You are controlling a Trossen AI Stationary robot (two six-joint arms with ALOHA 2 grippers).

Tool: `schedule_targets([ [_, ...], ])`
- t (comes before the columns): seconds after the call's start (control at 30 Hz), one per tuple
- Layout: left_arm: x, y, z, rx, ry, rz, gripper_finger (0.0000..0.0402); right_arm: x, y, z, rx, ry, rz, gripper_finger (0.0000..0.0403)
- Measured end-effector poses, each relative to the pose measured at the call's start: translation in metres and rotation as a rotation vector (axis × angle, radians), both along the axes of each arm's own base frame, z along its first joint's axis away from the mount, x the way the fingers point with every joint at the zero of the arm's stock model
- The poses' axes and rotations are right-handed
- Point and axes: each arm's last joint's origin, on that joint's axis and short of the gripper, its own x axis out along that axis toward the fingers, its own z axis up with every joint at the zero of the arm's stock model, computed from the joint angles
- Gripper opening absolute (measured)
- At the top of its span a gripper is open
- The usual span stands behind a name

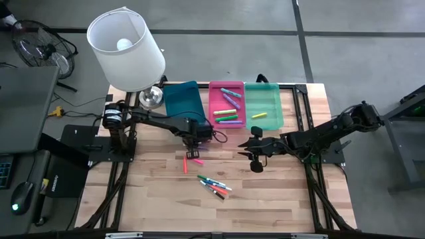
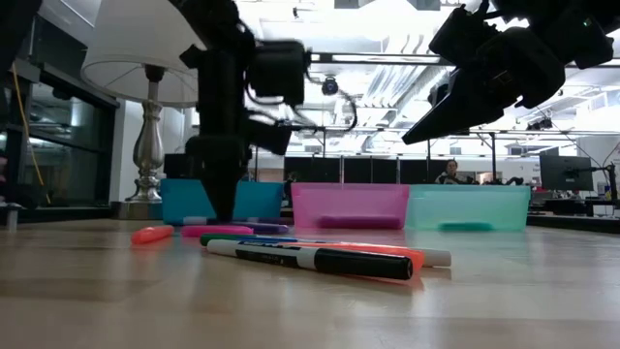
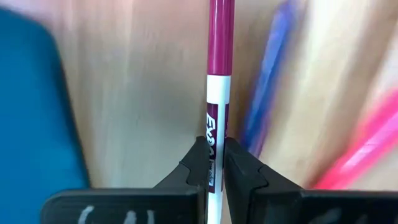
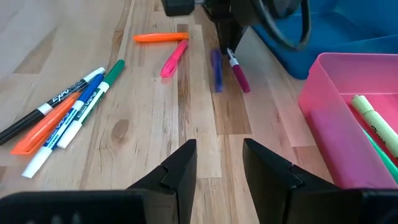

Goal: Pick & Place Markers
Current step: Put the dark pink dry erase marker into the dark blue bin

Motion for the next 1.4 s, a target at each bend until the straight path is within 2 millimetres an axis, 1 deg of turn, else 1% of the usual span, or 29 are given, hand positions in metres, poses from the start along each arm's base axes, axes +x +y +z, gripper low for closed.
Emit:
schedule_targets([
  [0.1,0.002,0.0,0.007,0.007,0.001,-0.002,0.0018,0.0,0.0,0.0,0.0,0.0,0.0,0.0119],
  [0.3,-0.004,-0.002,0.017,0.063,0.103,0.007,0.0018,0.0,0.0,0.0,-0.006,0.001,0.004,0.0119],
  [0.37,-0.005,-0.001,0.021,0.086,0.111,0.019,0.0018,0.0,0.0,0.0,-0.007,0.001,0.004,0.0119],
  [0.63,-0.019,0.002,0.059,0.193,0.02,0.067,0.0018,0.0,0.0,0.0,-0.007,0.002,0.004,0.0119],
  [0.7,-0.027,0.006,0.069,0.225,0.013,0.09,0.0018,0.0,0.0,0.0,-0.007,0.001,0.005,0.0119],
  [0.77,-0.028,0.012,0.073,0.252,-0.004,0.113,0.0018,0.0,0.0,0.0,-0.008,0.001,0.004,0.0119],
  [0.8,-0.028,0.015,0.073,0.26,-0.007,0.125,0.0018,0.0,0.0,0.0,-0.008,0.001,0.004,0.0119],
  [0.87,-0.033,0.021,0.072,0.274,0.044,0.137,0.0018,0.0,0.0,0.0,-0.007,0.0,0.004,0.0119],
  [0.97,-0.033,0.032,0.075,0.295,0.019,0.153,0.0018,0.0,0.0,0.0,-0.007,0.0,0.004,0.0119],
  [1.03,-0.035,0.039,0.074,0.305,0.036,0.161,0.0018,0.0,0.0,0.0,-0.007,0.001,0.004,0.0119],
  [1.13,-0.034,0.05,0.075,0.335,0.017,0.197,0.0018,0.0,0.0,0.0,-0.008,0.002,0.004,0.0119],
  [1.33,-0.041,0.073,0.075,0.361,0.049,0.231,0.0018,0.0,0.0,0.0,-0.009,0.004,0.003,0.0119],
  [1.4,-0.04,0.081,0.072,0.365,0.06,0.228,0.0018,0.0,0.0,0.0,-0.009,0.004,0.003,0.0119],
])
